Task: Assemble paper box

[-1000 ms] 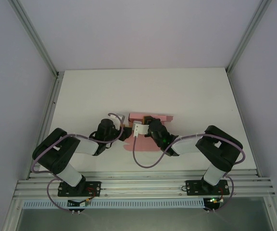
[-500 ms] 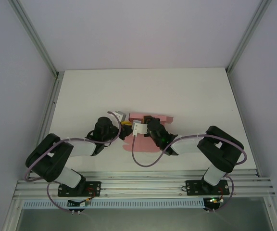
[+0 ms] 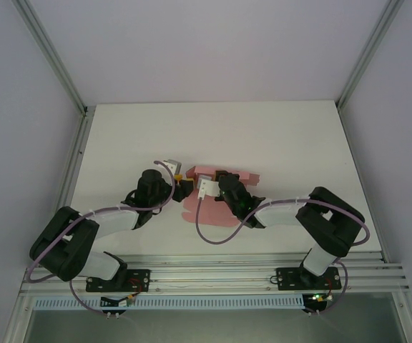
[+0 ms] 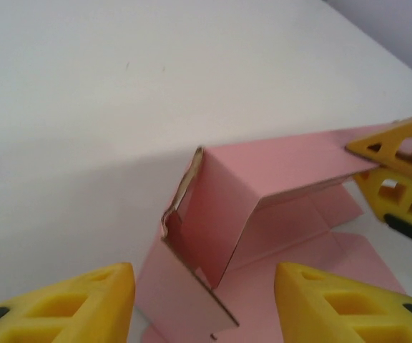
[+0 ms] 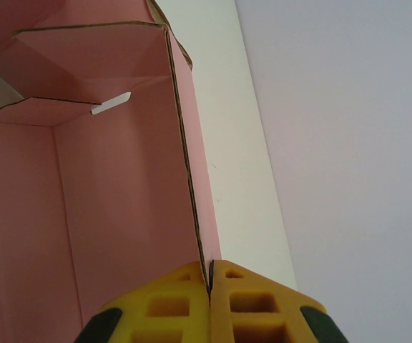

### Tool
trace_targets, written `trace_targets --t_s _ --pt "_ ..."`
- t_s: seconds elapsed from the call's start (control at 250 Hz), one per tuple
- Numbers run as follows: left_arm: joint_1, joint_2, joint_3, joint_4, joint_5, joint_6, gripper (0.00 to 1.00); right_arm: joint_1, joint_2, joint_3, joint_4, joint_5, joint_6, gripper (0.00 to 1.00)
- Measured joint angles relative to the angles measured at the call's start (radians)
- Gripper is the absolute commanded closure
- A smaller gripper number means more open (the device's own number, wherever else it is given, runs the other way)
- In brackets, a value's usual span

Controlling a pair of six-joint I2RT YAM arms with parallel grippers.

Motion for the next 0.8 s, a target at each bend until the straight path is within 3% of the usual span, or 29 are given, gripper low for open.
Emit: trace_targets --t_s 0.136,0.272,0.327,0.371,0.443,0.491,0.623,0.803 --pt "0.0 0.015 0.002 -0.025 0.0 0.0 0.43 -0.002 0.001 0.001 0.0 -0.002 0.001 1.0" --pt "0.0 0.03 0.042 -0.082 0.016 -0.001 0.34 -0.012 0.0 0.009 -0.012 -0.014 0.008 1.0" --pt "0.0 0.019 0.04 -0.076 0.032 -0.008 0.26 -0.018 0.0 0.014 -0.019 -0.02 0.01 1.0" --pt "0.0 -0.009 0.019 -0.061 0.03 -0.019 0.15 -0.021 0.0 0.014 -0.019 -0.026 0.01 1.0" --pt "0.005 -0.085 -0.026 -0.062 -0.003 -0.05 0.14 -0.026 0.0 0.014 -0.019 -0.033 0.01 1.0" --pt "0.017 -0.145 -0.038 -0.093 -0.038 -0.073 0.01 -0.026 0.0 0.014 -0.018 -0.037 0.01 1.0" --pt "0.047 -0.254 0.007 -0.199 -0.121 -0.106 0.01 -0.027 0.0 0.007 -0.006 -0.043 0.007 1.0" --pt "0.051 -0.217 0.067 -0.232 -0.111 -0.118 0.07 -0.027 -0.004 0.005 -0.007 -0.048 0.007 1.0"
